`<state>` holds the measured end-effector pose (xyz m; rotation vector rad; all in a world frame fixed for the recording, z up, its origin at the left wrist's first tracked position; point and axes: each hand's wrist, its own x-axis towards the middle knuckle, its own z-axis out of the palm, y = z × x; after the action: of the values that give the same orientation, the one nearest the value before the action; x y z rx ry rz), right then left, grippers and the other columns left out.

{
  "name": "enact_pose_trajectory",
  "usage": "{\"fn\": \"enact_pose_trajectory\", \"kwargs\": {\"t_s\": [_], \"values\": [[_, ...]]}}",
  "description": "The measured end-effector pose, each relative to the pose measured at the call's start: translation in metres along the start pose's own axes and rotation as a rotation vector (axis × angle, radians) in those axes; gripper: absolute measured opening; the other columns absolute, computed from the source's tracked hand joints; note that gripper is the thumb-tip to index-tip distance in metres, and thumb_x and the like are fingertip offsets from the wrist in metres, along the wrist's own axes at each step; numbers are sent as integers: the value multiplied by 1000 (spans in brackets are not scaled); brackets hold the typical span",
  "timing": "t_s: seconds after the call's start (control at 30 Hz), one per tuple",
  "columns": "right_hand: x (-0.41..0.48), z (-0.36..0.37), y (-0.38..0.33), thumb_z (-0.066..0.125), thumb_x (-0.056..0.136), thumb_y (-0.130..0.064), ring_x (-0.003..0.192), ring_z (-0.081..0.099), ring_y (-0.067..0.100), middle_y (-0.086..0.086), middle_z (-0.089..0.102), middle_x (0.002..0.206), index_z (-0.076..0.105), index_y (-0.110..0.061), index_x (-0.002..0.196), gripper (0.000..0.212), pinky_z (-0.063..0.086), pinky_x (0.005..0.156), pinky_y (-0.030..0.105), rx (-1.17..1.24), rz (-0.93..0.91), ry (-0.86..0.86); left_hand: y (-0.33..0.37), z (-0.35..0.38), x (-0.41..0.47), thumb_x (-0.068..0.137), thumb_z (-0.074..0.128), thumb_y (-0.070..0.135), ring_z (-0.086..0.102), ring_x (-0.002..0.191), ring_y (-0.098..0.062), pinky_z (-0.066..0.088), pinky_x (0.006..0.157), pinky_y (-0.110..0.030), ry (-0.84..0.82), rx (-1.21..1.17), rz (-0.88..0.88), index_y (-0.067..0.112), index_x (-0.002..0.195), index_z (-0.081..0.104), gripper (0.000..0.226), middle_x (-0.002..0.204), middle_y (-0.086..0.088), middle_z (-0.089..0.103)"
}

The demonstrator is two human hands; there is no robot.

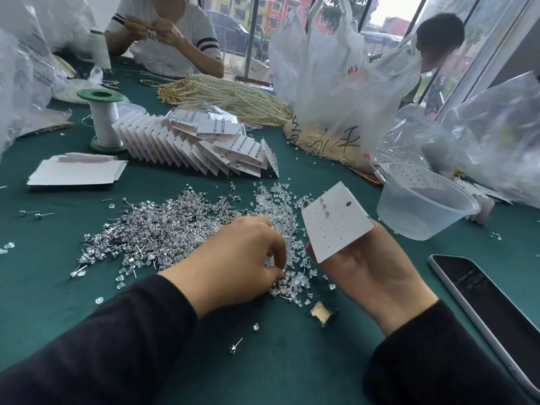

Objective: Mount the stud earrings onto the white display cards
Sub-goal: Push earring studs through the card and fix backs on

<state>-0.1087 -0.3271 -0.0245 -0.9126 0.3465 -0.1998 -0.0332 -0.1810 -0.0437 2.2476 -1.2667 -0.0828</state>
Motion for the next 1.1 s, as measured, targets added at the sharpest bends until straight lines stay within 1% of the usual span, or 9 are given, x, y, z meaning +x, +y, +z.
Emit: {"fn": "enact_pose_trajectory", "kwargs": {"t_s": [0.2, 0.3, 0.43, 0.57, 0.7, 0.77, 0.87, 1.03, 1.1], "values": [[0, -1, 0, 54, 68, -17, 68, 55, 16, 4, 64, 68, 68, -13, 60, 17, 40, 70, 29, -9, 26, -9, -1, 0, 2, 84, 61, 28, 45, 92, -6, 30, 82, -17, 71, 7, 9, 24, 83, 64, 5, 92, 11, 52], [-1, -1, -2, 55, 67, -17, 68, 55, 17, 4, 65, 68, 69, -13, 59, 16, 41, 70, 30, -23, 22, -5, 1, -6, 1, 78, 66, 36, 47, 90, -3, 33, 82, -19, 34, -79, 31, 32, 79, 64, 5, 90, 14, 52], [-1, -2, -2, 57, 63, -17, 68, 55, 19, 6, 64, 70, 68, -12, 62, 13, 41, 69, 30, -29, 19, 15, 0, -4, -1, 76, 69, 36, 41, 93, -5, 33, 88, -22, -31, -12, 41, 33, 83, 69, 8, 85, 22, 42], [-2, -1, -2, 56, 64, -18, 68, 56, 18, 5, 65, 69, 69, -13, 59, 15, 42, 69, 31, -42, 14, 21, 2, -1, 0, 80, 66, 30, 41, 90, -4, 28, 82, -17, -2, 18, 45, 31, 79, 68, 2, 85, 20, 44], [-3, 0, -1, 54, 65, -18, 66, 56, 17, 3, 65, 66, 70, -15, 55, 19, 42, 67, 30, -63, 11, 6, 2, -1, 0, 79, 66, 32, 43, 92, -6, 31, 83, -18, -38, 15, 16, 31, 85, 64, 6, 92, 12, 50], [-4, 0, -1, 53, 67, -18, 64, 56, 15, 2, 65, 66, 70, -16, 55, 20, 44, 65, 29, -91, 9, -8, 2, 2, -1, 81, 62, 30, 41, 91, -5, 30, 81, -17, -19, 31, 28, 30, 84, 62, 3, 89, 13, 47], [-3, 0, 0, 53, 66, -17, 60, 58, 13, 2, 65, 66, 70, -16, 57, 20, 48, 58, 26, -132, 15, -24, 5, 8, -1, 84, 54, 24, 39, 88, -6, 28, 76, -15, 27, 80, 53, 23, 87, 61, 8, 87, 11, 46], [-2, 0, 1, 52, 65, -16, 58, 60, 13, 2, 66, 67, 71, -15, 59, 20, 50, 56, 24, -131, 30, -38, 5, 12, 0, 85, 53, 25, 40, 86, -11, 34, 78, -20, 49, 91, 16, 18, 90, 59, 10, 84, 8, 44], [-2, 0, 1, 52, 66, -16, 60, 60, 13, 3, 66, 68, 71, -15, 60, 20, 48, 59, 27, -120, 34, -37, 6, 14, 0, 85, 53, 25, 41, 86, -11, 36, 79, -21, 59, 90, 11, 18, 88, 60, 11, 84, 8, 46]]}}
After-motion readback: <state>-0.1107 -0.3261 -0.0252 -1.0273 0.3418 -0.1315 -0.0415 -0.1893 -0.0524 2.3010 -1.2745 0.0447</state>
